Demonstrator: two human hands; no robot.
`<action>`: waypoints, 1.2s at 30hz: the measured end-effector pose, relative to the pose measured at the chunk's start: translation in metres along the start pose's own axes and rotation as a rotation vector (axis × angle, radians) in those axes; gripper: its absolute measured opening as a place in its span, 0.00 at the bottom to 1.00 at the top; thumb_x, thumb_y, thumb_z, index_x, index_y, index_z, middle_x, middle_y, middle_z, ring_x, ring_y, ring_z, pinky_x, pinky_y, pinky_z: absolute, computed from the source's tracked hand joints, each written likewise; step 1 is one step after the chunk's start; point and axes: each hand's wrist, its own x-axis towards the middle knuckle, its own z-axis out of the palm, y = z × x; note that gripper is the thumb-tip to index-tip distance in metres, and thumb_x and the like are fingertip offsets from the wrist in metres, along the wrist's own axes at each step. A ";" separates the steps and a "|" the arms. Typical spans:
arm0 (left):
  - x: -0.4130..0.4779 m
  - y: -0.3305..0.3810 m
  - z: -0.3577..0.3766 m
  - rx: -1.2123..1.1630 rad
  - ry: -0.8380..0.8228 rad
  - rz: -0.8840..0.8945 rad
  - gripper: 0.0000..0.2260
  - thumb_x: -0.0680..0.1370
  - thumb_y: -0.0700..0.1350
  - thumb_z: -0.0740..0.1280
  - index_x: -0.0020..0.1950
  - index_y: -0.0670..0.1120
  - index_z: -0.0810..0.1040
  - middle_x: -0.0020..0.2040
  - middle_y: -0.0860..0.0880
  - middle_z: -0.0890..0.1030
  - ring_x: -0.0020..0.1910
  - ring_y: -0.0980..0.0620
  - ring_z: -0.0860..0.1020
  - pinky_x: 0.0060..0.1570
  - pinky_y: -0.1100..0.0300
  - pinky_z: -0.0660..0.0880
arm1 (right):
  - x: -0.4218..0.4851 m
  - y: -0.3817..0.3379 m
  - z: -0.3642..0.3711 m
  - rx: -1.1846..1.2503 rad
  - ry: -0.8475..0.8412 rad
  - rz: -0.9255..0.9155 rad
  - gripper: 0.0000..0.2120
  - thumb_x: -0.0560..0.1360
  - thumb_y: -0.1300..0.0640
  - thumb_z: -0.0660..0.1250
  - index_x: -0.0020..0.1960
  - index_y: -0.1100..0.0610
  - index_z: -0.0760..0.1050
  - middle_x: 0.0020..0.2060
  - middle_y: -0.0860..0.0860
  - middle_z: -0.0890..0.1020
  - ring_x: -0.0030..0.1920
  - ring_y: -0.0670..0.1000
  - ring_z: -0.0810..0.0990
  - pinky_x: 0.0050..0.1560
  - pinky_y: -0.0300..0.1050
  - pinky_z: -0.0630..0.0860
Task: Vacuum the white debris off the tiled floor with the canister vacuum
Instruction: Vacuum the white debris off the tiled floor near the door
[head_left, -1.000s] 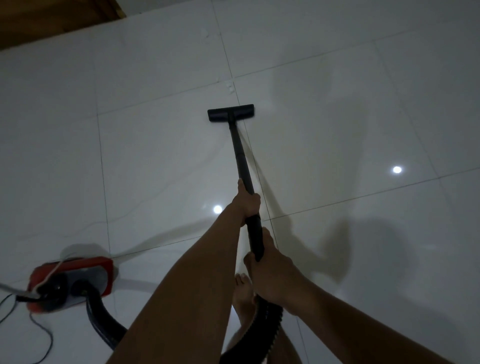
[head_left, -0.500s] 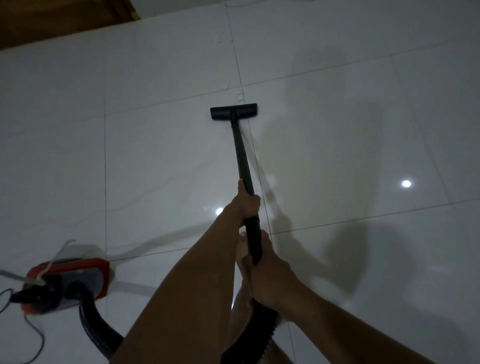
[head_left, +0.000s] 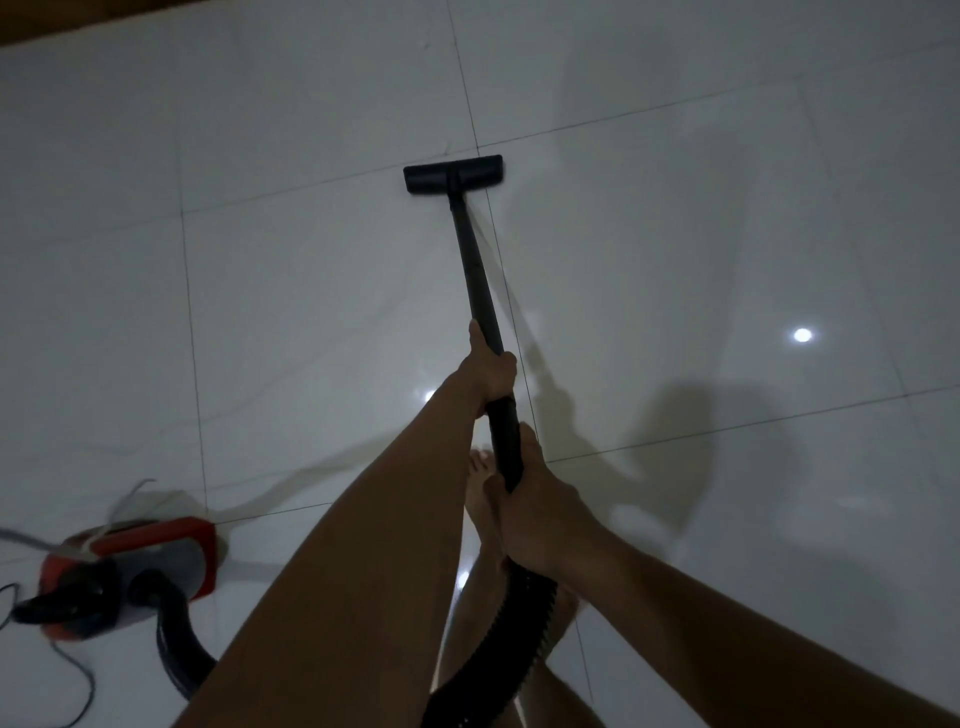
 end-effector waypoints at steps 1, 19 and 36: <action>0.003 0.003 -0.003 0.002 -0.001 -0.004 0.37 0.83 0.42 0.58 0.79 0.58 0.34 0.66 0.40 0.71 0.43 0.48 0.74 0.47 0.51 0.76 | 0.004 -0.005 -0.001 0.003 0.001 -0.004 0.32 0.86 0.47 0.57 0.83 0.41 0.42 0.56 0.52 0.82 0.40 0.46 0.83 0.33 0.36 0.75; 0.063 0.050 -0.049 0.021 0.025 0.046 0.33 0.85 0.47 0.55 0.79 0.55 0.33 0.67 0.41 0.71 0.49 0.47 0.75 0.55 0.50 0.75 | 0.058 -0.074 -0.006 -0.058 0.018 0.018 0.35 0.87 0.48 0.54 0.82 0.41 0.33 0.61 0.51 0.80 0.32 0.42 0.76 0.23 0.27 0.67; 0.096 0.120 -0.086 0.008 -0.010 0.005 0.33 0.84 0.47 0.55 0.79 0.58 0.33 0.66 0.39 0.73 0.56 0.40 0.77 0.61 0.44 0.75 | 0.093 -0.143 -0.036 -0.055 0.046 -0.011 0.33 0.87 0.49 0.54 0.83 0.40 0.36 0.47 0.47 0.79 0.41 0.47 0.85 0.33 0.36 0.76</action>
